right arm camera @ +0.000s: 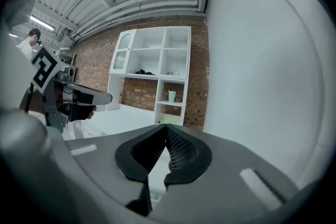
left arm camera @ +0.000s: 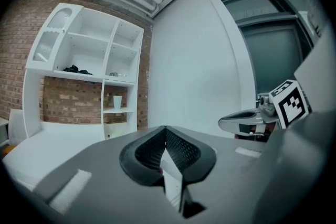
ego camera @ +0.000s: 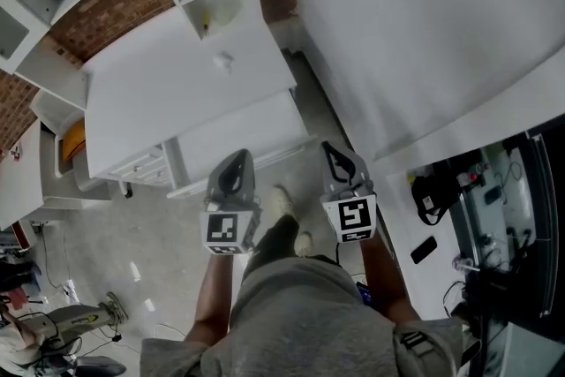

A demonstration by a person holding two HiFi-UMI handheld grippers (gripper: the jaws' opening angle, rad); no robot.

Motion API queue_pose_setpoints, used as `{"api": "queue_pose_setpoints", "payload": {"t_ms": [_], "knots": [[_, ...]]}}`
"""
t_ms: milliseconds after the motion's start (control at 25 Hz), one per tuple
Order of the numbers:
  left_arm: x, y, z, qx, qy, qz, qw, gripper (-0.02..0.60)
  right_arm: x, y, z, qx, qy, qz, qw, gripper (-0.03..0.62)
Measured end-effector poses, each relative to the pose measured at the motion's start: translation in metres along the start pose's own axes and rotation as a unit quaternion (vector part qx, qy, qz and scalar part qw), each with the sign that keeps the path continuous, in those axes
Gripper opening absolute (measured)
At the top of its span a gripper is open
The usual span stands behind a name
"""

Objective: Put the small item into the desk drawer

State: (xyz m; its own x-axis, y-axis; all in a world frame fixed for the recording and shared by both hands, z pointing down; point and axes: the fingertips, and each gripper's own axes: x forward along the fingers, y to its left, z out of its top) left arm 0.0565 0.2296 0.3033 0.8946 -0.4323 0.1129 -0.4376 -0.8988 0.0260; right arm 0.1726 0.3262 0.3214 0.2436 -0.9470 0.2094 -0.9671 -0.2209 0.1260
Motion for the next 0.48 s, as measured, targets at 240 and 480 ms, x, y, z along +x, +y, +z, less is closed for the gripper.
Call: {"api": "queue_pose_setpoints", "payload": {"t_ms": [240,480], "knots": [[0.041,0.042,0.003,-0.006,0.006,0.008,0.9999,0.012,0.063,-0.009,0.013,0.0,0.002,0.008,1.0,0.003],[0.07,0.086,0.003,-0.012,0.013,0.023,0.9996,0.012,0.118,-0.006,0.021,-0.001,0.011,0.023,1.0,0.003]]}}
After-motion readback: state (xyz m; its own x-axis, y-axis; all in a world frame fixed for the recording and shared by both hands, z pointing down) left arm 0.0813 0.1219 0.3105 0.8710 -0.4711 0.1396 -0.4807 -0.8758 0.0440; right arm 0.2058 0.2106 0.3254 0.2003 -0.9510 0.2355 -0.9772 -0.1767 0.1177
